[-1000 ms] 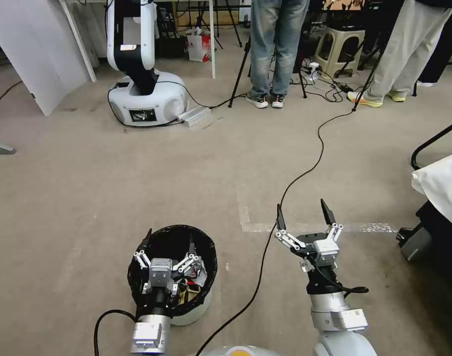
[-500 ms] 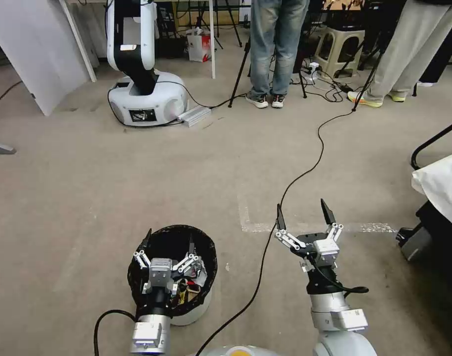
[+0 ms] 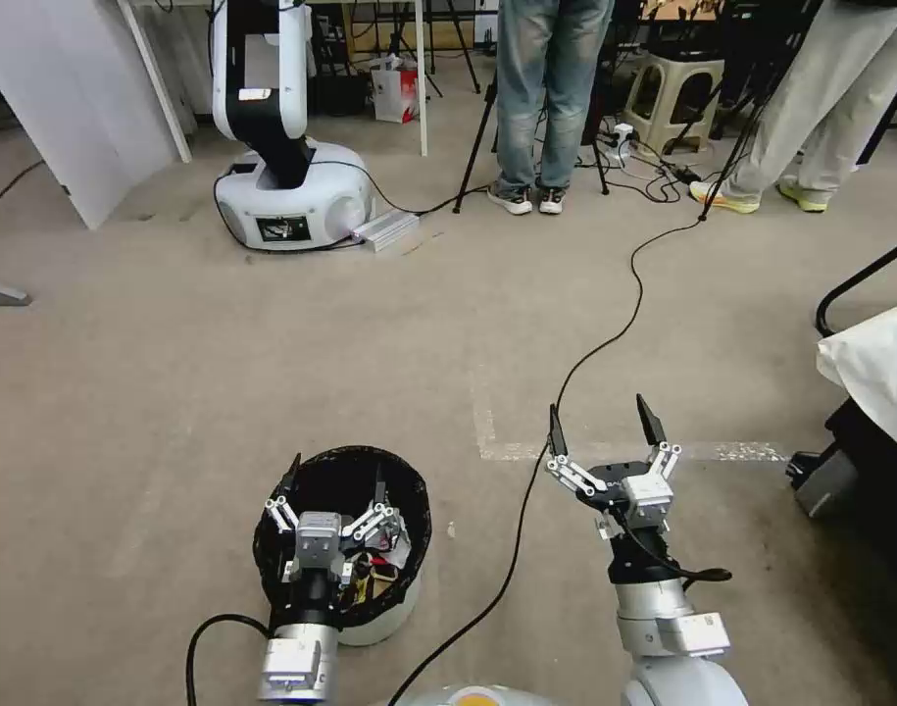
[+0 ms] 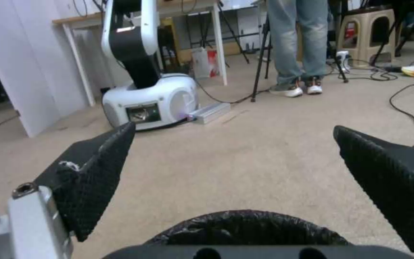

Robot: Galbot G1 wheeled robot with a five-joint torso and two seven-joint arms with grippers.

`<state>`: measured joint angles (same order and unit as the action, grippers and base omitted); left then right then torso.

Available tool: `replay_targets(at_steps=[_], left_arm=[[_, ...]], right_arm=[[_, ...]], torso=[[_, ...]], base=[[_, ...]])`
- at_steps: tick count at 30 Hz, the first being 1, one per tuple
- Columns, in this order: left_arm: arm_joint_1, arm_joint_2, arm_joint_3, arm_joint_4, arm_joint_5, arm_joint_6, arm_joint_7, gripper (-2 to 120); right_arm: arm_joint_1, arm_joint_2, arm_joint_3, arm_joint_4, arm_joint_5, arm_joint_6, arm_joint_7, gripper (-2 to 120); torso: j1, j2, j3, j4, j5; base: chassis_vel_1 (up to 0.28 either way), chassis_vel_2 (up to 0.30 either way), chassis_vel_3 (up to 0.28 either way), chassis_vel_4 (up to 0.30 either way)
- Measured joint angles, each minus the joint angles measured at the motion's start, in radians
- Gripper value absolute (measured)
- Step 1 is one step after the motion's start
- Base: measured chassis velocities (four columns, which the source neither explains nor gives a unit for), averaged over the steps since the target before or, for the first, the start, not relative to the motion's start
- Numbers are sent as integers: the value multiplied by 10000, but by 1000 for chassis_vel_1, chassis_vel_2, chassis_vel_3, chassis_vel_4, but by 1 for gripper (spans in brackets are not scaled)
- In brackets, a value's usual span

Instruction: Pick up the trash bin, then pick up the garbage from the floor and place it into the trash bin.

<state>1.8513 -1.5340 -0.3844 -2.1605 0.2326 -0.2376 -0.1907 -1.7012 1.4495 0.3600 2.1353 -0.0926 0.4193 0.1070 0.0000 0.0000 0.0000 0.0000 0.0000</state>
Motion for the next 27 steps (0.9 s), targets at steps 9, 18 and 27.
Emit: replay_targets(at_steps=[9, 18, 27], left_arm=[[0, 0, 0, -4, 0, 0, 0, 100], [0, 0, 0, -7, 1, 0, 0, 100], [0, 0, 0, -7, 1, 1, 0, 100]], right_arm=[[0, 0, 0, 0, 1, 0, 0, 100], [0, 0, 0, 0, 1, 0, -1, 100], [0, 0, 0, 0, 1, 0, 0, 100]], torso=[[0, 0, 0, 0, 0], [0, 0, 0, 0, 0], [1, 0, 0, 0, 0]], base=[[0, 0, 0, 0], [0, 0, 0, 0], [0, 0, 0, 0]])
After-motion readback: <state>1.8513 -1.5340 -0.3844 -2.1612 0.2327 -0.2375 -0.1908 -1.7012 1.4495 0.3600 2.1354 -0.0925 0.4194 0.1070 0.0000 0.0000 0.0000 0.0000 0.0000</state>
